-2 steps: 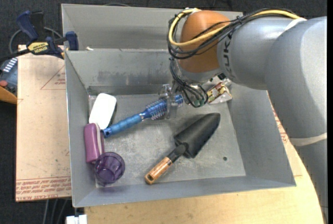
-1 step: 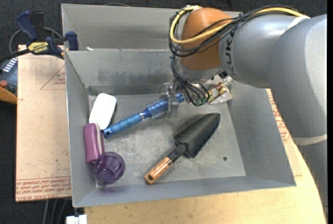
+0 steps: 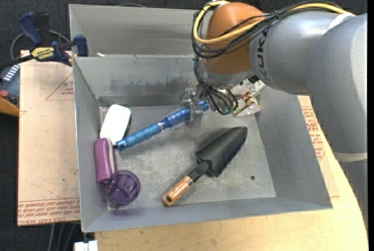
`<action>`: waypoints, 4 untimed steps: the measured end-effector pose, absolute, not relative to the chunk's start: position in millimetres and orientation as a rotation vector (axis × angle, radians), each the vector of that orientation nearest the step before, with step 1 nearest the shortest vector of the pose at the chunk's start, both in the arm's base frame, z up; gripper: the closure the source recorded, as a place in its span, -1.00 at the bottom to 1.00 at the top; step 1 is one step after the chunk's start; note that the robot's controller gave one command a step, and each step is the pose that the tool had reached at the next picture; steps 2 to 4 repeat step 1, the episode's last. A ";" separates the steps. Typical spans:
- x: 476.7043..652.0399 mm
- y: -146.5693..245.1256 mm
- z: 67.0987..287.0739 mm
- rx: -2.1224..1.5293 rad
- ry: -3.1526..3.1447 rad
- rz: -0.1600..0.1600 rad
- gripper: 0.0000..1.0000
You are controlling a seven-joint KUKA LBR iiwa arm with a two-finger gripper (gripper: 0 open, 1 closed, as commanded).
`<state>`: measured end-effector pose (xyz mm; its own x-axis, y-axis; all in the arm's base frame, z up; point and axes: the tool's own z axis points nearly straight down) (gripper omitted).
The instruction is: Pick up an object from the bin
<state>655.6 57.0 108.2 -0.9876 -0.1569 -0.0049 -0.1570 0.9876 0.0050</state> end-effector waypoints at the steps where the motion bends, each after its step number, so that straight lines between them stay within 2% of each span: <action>1: 655.9 57.2 118.7 -0.247 3.127 0.009 1.00; 4: 655.9 57.2 118.7 -0.247 3.127 0.009 1.00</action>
Offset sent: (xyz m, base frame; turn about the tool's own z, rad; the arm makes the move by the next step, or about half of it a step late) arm -0.0002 -0.0002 0.0879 0.0000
